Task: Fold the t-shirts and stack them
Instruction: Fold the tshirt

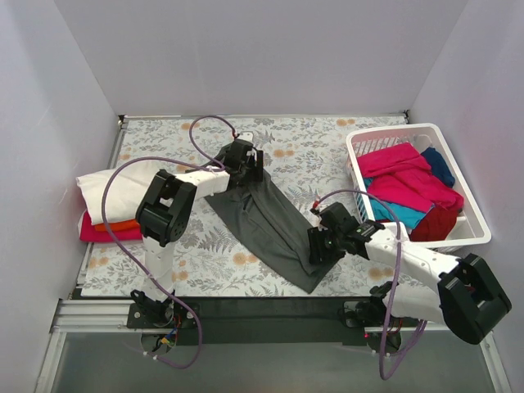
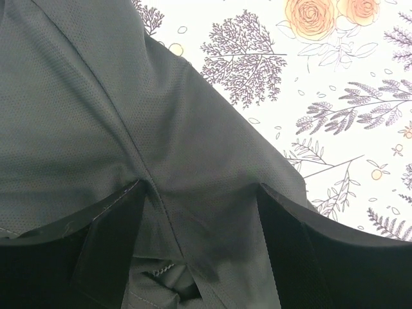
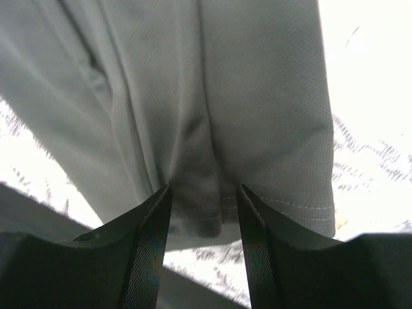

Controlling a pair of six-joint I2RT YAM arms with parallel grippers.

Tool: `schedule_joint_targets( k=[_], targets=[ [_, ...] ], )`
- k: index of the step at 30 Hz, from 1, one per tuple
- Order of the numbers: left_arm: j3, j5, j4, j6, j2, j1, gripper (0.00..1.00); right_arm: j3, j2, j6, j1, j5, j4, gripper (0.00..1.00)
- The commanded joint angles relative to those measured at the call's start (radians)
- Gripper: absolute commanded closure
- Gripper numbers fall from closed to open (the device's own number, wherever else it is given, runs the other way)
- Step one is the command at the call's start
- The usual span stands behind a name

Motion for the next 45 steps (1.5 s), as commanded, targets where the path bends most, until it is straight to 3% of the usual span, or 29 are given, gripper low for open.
schedule_joint_targets(
  k=[1, 8, 11, 18, 33, 45],
  targets=[
    [0.042, 0.012, -0.027, 0.027, -0.097, 0.006, 0.35, 0.043, -0.072, 0.048, 0.026, -0.008, -0.121, 0.59],
    [-0.01, -0.026, -0.041, 0.01, -0.293, 0.007, 0.33, 0.179, -0.112, -0.004, 0.031, 0.124, -0.137, 0.56],
    [-0.068, -0.061, -0.09, -0.036, -0.335, 0.026, 0.31, 0.187, -0.074, -0.021, 0.031, 0.109, -0.103, 0.56],
    [-0.263, 0.002, -0.093, -0.146, -0.383, 0.165, 0.32, 0.129, -0.066, -0.018, 0.098, 0.049, -0.03, 0.58],
    [-0.311, 0.08, 0.1, -0.096, -0.334, 0.175, 0.42, 0.074, -0.058, 0.019, 0.187, 0.066, 0.024, 0.59],
    [-0.222, 0.154, 0.085, -0.02, -0.176, 0.173, 0.5, 0.069, -0.031, 0.02, 0.205, 0.069, 0.038, 0.59]
  ],
)
